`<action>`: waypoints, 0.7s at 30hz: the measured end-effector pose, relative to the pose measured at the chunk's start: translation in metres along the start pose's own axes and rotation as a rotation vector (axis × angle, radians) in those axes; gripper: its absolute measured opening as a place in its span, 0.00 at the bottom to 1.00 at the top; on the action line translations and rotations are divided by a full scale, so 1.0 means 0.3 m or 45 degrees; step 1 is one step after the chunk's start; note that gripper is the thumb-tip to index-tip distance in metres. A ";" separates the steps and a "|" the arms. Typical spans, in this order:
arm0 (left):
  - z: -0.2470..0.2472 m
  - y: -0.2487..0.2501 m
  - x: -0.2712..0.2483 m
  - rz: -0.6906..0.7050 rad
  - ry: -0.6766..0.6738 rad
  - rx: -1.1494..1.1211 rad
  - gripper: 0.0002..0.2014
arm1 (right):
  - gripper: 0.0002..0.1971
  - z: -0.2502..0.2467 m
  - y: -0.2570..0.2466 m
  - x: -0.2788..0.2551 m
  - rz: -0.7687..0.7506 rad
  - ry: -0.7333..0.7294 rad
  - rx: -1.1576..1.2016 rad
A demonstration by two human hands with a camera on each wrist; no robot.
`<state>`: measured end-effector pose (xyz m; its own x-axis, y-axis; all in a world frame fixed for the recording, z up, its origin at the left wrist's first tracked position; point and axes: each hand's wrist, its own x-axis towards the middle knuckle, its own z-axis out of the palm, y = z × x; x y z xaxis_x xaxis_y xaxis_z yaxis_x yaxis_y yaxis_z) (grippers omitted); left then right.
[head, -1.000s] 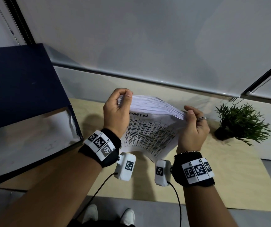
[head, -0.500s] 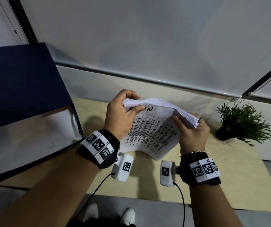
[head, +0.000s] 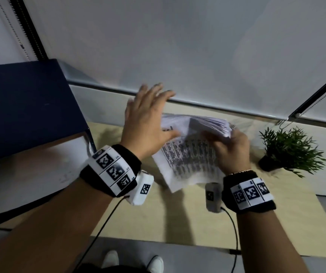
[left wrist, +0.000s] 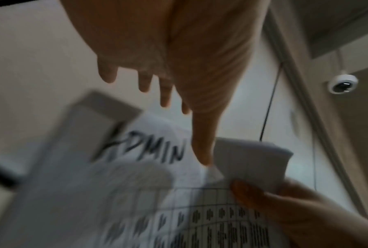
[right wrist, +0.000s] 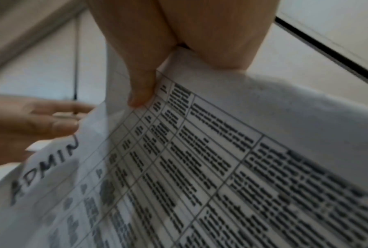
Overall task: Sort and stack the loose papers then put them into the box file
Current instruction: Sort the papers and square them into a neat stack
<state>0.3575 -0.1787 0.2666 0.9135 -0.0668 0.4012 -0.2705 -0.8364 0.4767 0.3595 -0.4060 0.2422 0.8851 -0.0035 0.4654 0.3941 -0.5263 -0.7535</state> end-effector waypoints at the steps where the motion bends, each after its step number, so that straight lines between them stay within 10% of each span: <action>1: -0.007 0.019 0.018 0.072 -0.096 0.045 0.40 | 0.06 -0.002 -0.036 0.017 -0.099 -0.076 -0.083; 5: 0.003 0.047 0.041 0.104 -0.172 -0.107 0.10 | 0.10 0.030 -0.102 0.073 -0.202 -0.079 -0.268; 10: 0.011 -0.028 0.006 -0.155 0.034 -0.453 0.13 | 0.42 0.033 0.005 -0.017 0.084 0.470 -0.346; 16: 0.063 -0.062 -0.038 -0.720 0.329 -1.292 0.04 | 0.65 0.078 0.208 -0.113 1.300 0.462 0.180; 21: 0.124 -0.076 -0.056 -0.945 0.256 -1.691 0.09 | 0.35 0.121 0.177 -0.060 1.303 0.374 1.388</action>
<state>0.3597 -0.1789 0.2200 0.9355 0.2969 -0.1918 0.0465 0.4345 0.8995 0.3734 -0.4031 0.1769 0.8550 -0.1986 -0.4790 -0.2374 0.6713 -0.7021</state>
